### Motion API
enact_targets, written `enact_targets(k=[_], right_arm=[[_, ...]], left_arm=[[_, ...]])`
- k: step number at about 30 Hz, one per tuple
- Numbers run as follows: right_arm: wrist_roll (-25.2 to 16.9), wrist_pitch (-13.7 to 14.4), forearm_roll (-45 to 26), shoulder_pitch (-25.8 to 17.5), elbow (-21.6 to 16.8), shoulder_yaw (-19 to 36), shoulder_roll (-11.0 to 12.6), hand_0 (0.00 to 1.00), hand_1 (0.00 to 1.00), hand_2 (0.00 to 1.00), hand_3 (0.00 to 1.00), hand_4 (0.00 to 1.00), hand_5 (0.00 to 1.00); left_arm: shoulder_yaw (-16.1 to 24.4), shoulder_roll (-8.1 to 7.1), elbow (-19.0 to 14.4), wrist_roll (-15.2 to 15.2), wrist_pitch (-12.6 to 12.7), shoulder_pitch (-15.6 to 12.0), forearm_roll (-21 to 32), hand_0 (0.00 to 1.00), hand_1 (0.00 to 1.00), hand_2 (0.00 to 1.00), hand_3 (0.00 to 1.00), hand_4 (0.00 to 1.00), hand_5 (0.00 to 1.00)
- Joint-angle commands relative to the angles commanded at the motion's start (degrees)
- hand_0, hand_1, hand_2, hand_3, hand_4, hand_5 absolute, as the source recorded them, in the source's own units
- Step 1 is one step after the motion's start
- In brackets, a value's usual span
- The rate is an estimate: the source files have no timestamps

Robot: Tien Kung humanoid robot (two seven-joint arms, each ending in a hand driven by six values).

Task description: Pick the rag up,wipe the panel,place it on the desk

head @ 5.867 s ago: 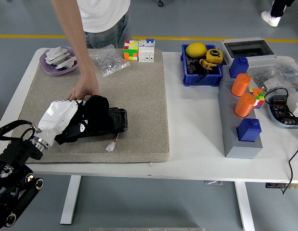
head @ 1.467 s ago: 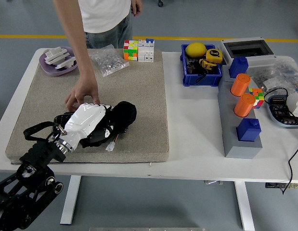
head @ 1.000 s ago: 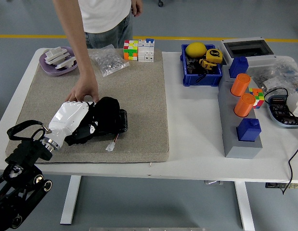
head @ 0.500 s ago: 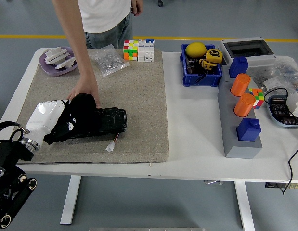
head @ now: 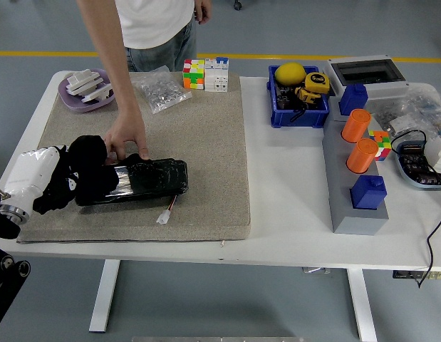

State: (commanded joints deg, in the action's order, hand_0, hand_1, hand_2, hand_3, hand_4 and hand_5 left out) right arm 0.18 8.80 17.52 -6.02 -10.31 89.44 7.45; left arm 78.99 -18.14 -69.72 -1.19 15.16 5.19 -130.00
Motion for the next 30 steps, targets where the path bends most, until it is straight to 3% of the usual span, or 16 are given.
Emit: enact_targets(k=[7, 9, 14, 15, 20, 21, 27, 28, 30], right_arm=[[-0.16, -0.26, 2.15, -0.03, 0.00, 2.08, 0.07, 0.764, 0.640, 0.681, 0.611, 0.998, 0.500], [-0.18, -0.31, 2.83, -0.02, 0.00, 2.65, 0.11, 0.764, 0.640, 0.681, 0.611, 0.998, 0.500], [-0.22, -0.39, 4.12, 0.13, 0.00, 3.76, 0.14, 0.764, 0.640, 0.681, 0.611, 0.998, 0.500], [-0.21, -0.39, 4.26, 0.18, 0.00, 3.89, 0.11, 0.764, 0.640, 0.681, 0.611, 0.998, 0.500], [-0.17, -0.34, 3.81, 0.19, 0.00, 3.47, -0.09, 0.764, 0.640, 0.681, 0.611, 0.998, 0.500], [-0.15, -0.34, 3.75, 0.20, 0.00, 3.38, -0.12, 0.764, 0.640, 0.681, 0.611, 0.998, 0.499], [-0.17, -0.30, 3.58, 0.26, 0.00, 3.45, -0.28, 0.764, 0.640, 0.681, 0.611, 0.998, 0.499], [-0.17, -0.31, 3.62, 0.27, 0.00, 3.48, -0.28, 0.764, 0.640, 0.681, 0.611, 0.998, 0.499], [-0.19, -0.32, 3.75, 0.29, 0.00, 3.66, -0.30, 0.764, 0.640, 0.681, 0.611, 0.998, 0.499]], left_arm=[[2.61, 0.03, 4.18, -1.87, 1.35, 0.14, 0.00, 0.278, 0.294, 0.544, 0.515, 0.352, 0.005], [2.76, -0.08, 6.76, -3.35, 2.45, 0.74, 0.00, 0.277, 0.307, 0.550, 0.526, 0.399, 0.002], [2.34, -0.27, 12.53, -6.86, 4.77, 2.56, 0.00, 0.277, 0.307, 0.550, 0.526, 0.399, 0.002], [2.49, -0.21, 13.07, -7.09, 4.87, 2.76, 0.00, 0.370, 0.514, 0.585, 0.558, 0.494, 0.060], [2.89, -0.01, 14.10, -6.71, 4.17, 3.56, 0.00, 0.370, 0.514, 0.585, 0.558, 0.494, 0.060], [2.87, -0.01, 14.04, -5.91, 3.38, 3.64, 0.00, 0.681, 0.796, 0.801, 0.667, 0.771, 0.192], [3.08, 0.01, 13.24, -4.70, 2.09, 3.66, 0.00, 0.681, 0.796, 0.801, 0.667, 0.771, 0.192], [3.19, 0.01, 13.11, -4.44, 1.82, 3.61, 0.00, 0.799, 0.875, 0.855, 0.840, 0.946, 0.385], [3.37, -0.01, 12.76, -4.05, 1.49, 3.46, 0.00, 0.799, 0.875, 0.855, 0.840, 0.946, 0.385]])
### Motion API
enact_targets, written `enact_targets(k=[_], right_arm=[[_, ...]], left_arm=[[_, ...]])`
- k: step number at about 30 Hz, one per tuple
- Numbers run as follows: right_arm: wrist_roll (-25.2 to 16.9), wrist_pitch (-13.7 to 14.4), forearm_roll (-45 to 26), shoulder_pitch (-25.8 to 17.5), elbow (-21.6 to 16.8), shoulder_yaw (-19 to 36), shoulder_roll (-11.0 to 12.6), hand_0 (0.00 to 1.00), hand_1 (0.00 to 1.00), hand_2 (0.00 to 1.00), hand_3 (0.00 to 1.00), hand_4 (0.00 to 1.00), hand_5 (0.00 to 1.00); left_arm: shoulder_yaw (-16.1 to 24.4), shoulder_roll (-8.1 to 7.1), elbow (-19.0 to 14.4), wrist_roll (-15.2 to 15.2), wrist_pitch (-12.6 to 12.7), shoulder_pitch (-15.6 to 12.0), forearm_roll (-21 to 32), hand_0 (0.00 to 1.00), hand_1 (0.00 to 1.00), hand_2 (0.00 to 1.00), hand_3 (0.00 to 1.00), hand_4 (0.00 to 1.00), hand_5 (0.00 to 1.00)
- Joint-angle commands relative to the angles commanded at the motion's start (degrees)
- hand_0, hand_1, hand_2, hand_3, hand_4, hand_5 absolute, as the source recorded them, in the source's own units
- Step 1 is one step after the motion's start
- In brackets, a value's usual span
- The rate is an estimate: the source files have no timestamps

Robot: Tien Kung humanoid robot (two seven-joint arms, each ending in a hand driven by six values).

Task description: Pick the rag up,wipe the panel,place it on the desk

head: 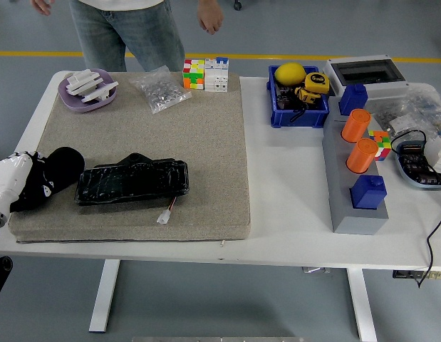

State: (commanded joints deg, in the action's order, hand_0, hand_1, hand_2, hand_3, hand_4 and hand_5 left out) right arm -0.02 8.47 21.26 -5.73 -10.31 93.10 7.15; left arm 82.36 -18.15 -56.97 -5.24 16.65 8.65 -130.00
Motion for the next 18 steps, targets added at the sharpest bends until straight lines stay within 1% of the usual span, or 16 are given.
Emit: enact_targets(k=[3, 4, 7, 9, 10, 11, 13, 15, 16, 18], right_arm=[[-0.02, -0.03, 0.14, 0.03, 0.00, 0.17, -0.05, 0.764, 0.640, 0.681, 0.611, 0.998, 0.499], [-0.03, -0.02, 0.16, 0.05, 0.00, 0.22, -0.08, 0.764, 0.639, 0.681, 0.611, 0.998, 0.498], [-0.04, -0.02, 0.19, 0.06, 0.00, 0.29, -0.12, 0.764, 0.639, 0.681, 0.611, 0.998, 0.498], [-0.02, -0.01, 0.08, 0.01, 0.00, 0.20, -0.13, 0.764, 0.639, 0.681, 0.611, 0.998, 0.498], [-0.02, 0.01, 0.04, -0.01, 0.00, 0.19, -0.13, 0.764, 0.639, 0.681, 0.611, 0.998, 0.499], [-0.02, 0.04, 0.00, -0.03, 0.00, 0.19, -0.13, 0.764, 0.639, 0.681, 0.611, 0.998, 0.499], [0.02, 0.14, -0.14, -0.05, 0.00, 0.10, -0.13, 0.764, 0.639, 0.681, 0.611, 0.998, 0.499], [0.03, 0.21, -0.10, -0.08, 0.00, 0.23, -0.16, 0.764, 0.639, 0.681, 0.611, 0.998, 0.499], [0.04, 0.25, -0.05, -0.11, 0.00, 0.31, -0.20, 0.764, 0.637, 0.681, 0.612, 0.998, 0.498], [0.09, 0.34, -0.11, -0.17, 0.00, 0.25, -0.26, 0.764, 0.637, 0.681, 0.612, 0.998, 0.498]], left_arm=[[0.32, 0.00, -0.60, 0.43, -0.42, -0.28, 0.00, 0.799, 0.875, 0.855, 0.840, 0.946, 0.385], [0.55, 0.02, -0.96, 0.64, -0.67, -0.47, 0.00, 0.870, 0.910, 0.889, 0.861, 0.998, 0.444], [1.20, 0.14, -2.24, 0.96, -1.16, -1.11, 0.00, 0.870, 0.910, 0.889, 0.861, 0.998, 0.444], [1.82, 0.21, -3.68, 0.95, -1.38, -1.86, 0.00, 0.870, 0.910, 0.889, 0.861, 0.998, 0.444], [2.10, 0.20, -4.40, 0.76, -1.32, -2.26, 0.00, 0.878, 0.913, 0.878, 0.862, 0.998, 0.490], [2.34, 0.20, -4.95, 0.52, -1.18, -2.58, 0.00, 0.878, 0.913, 0.878, 0.862, 0.998, 0.490], [3.37, 0.22, -6.67, -0.66, -0.66, -3.69, 0.48, 0.878, 0.913, 0.878, 0.862, 0.998, 0.490], [4.61, 0.35, -7.77, -2.57, 0.22, -4.61, 3.05, 0.878, 0.913, 0.878, 0.862, 0.998, 0.490], [5.19, 0.45, -8.24, -3.83, 0.60, -5.14, 5.33, 0.826, 0.864, 0.839, 0.829, 0.998, 0.514], [5.78, 0.70, -8.87, -6.46, 1.06, -5.89, 10.17, 0.826, 0.864, 0.839, 0.829, 0.998, 0.514]])
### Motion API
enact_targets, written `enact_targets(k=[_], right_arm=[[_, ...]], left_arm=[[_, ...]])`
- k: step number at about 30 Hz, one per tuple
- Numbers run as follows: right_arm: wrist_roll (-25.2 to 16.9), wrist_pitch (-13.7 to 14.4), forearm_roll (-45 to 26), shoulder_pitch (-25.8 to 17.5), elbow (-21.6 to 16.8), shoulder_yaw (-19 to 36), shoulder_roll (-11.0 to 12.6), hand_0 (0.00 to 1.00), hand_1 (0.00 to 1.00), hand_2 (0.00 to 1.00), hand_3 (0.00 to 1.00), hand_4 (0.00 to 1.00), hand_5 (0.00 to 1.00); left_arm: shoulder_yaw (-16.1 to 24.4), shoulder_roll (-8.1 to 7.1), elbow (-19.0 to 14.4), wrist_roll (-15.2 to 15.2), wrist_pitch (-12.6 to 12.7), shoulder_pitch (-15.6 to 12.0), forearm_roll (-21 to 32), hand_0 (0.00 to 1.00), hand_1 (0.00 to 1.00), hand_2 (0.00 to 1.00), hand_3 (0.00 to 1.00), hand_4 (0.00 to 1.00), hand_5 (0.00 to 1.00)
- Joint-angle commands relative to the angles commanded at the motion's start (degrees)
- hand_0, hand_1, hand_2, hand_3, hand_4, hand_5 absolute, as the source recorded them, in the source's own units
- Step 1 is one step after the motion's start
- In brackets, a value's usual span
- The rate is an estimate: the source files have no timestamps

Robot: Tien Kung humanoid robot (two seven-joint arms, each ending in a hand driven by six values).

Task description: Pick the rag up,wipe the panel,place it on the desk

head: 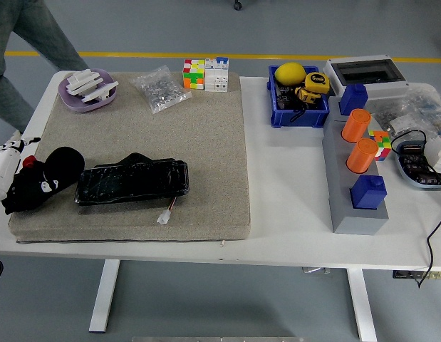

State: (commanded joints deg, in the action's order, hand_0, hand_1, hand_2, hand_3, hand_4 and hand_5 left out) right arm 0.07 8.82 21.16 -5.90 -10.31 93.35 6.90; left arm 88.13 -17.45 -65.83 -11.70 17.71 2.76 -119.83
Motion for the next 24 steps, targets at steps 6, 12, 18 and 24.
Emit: enact_targets(k=[6, 12, 18, 24], right_arm=[[0.31, 0.49, -1.13, -0.36, 0.00, -1.38, -0.16, 0.765, 0.637, 0.681, 0.611, 0.998, 0.498], [0.49, 0.77, -2.54, -0.57, 0.00, -3.05, -0.26, 0.767, 0.637, 0.681, 0.611, 0.998, 0.497], [0.63, 0.77, -3.68, -0.49, 0.00, -4.81, -0.12, 0.768, 0.637, 0.681, 0.610, 0.998, 0.497], [0.84, 0.95, -5.32, -0.40, 0.00, -7.03, 0.22, 0.768, 0.638, 0.681, 0.610, 0.998, 0.497]], left_arm=[[2.39, 2.03, -5.19, -5.59, 4.35, -0.91, 14.52, 0.764, 0.812, 0.788, 0.788, 0.871, 0.468], [1.23, 2.53, -8.85, -6.53, 3.61, -0.28, 26.61, 0.750, 0.795, 0.773, 0.750, 0.851, 0.471], [1.49, 2.99, -7.74, -8.51, 2.67, -0.31, 27.11, 0.746, 0.789, 0.766, 0.730, 0.844, 0.471], [2.04, 3.03, -6.25, -9.39, 1.88, -1.02, 27.61, 0.744, 0.783, 0.761, 0.709, 0.841, 0.459]])
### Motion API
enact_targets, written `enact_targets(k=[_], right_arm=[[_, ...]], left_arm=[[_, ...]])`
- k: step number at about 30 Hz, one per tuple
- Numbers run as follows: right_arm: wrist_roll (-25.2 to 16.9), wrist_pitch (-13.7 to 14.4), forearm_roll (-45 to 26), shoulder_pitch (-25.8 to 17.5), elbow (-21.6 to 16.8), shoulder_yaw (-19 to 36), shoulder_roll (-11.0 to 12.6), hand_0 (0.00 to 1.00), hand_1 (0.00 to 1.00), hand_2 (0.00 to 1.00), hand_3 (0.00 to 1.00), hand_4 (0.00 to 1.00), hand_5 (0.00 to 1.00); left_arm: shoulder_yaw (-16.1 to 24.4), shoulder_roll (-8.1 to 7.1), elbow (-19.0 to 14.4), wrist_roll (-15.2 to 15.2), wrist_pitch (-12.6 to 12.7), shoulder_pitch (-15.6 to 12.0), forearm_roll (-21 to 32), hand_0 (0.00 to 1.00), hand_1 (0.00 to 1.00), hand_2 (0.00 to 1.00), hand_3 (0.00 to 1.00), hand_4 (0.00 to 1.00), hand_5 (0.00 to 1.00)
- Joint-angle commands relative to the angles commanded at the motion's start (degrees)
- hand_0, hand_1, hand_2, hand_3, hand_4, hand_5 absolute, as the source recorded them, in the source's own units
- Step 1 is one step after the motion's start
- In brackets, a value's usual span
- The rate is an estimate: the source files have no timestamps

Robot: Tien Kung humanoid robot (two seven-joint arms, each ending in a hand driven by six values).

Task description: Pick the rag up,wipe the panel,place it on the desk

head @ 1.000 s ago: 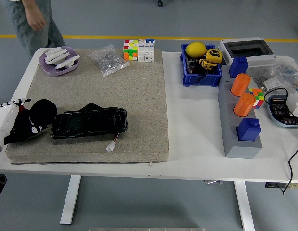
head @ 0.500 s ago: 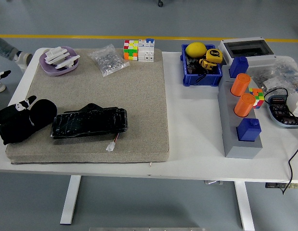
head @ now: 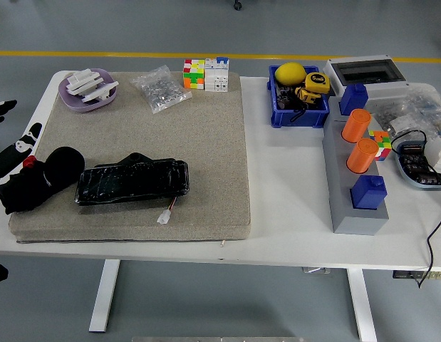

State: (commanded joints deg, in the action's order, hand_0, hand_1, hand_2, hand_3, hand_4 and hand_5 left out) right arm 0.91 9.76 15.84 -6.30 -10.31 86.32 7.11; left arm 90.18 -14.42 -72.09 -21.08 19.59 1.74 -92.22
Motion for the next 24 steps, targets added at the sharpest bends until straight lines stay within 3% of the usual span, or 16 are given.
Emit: enact_targets(k=[24], right_arm=[[1.19, 0.52, 2.03, 0.25, 0.00, -2.36, 1.28, 0.768, 0.639, 0.681, 0.607, 0.998, 0.495]], left_arm=[[1.41, -1.99, 1.47, 0.79, -1.16, -4.03, -2.22, 0.754, 0.786, 0.757, 0.684, 0.837, 0.448]])
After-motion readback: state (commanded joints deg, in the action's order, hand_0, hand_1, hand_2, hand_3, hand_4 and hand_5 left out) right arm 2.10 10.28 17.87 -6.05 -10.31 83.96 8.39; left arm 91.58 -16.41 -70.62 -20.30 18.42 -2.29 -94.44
